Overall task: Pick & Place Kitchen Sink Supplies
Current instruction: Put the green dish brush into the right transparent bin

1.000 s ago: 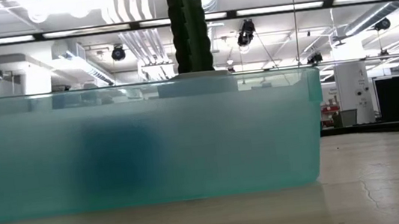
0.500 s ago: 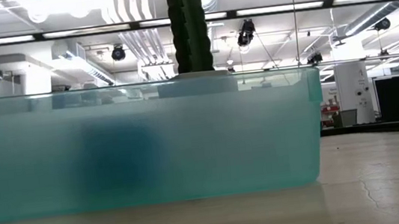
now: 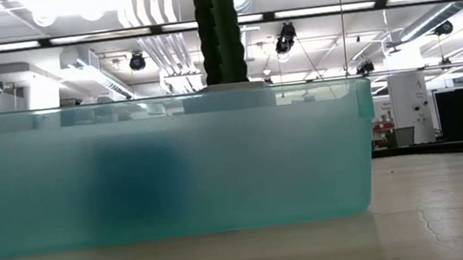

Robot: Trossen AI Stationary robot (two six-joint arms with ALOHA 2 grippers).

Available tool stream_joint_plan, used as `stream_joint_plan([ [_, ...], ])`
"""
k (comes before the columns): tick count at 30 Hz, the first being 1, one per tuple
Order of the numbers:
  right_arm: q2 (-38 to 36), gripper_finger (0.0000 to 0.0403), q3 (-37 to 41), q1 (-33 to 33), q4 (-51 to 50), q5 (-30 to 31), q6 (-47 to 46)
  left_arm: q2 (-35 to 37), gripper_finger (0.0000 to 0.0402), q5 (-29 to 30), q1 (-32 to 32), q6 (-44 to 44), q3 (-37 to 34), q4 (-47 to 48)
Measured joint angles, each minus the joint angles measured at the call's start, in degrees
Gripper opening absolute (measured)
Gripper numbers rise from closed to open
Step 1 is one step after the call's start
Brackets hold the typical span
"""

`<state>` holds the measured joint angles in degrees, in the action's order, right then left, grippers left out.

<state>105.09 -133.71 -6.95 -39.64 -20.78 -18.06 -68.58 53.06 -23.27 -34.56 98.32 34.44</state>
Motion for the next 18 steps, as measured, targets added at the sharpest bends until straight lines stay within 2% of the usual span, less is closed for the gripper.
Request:
stream_joint_plan([
  [8, 1.8, 0.0242, 0.0, 0.8, 3.2, 0.0, -1.7, 0.1, 0.0012, 0.0, 0.0, 1.2, 0.0, -0.5],
  [14, 2.9, 0.0239, 0.0, 1.1, 5.8, -0.3, -2.0, 0.1, 0.0028, 0.0, 0.2, 2.9, 0.0, -2.8],
  [18, 4.3, 0.0233, 0.1, 1.4, 6.0, -1.4, -4.3, 0.0, 0.0016, -0.4, 0.2, 6.3, -0.1, -6.5],
])
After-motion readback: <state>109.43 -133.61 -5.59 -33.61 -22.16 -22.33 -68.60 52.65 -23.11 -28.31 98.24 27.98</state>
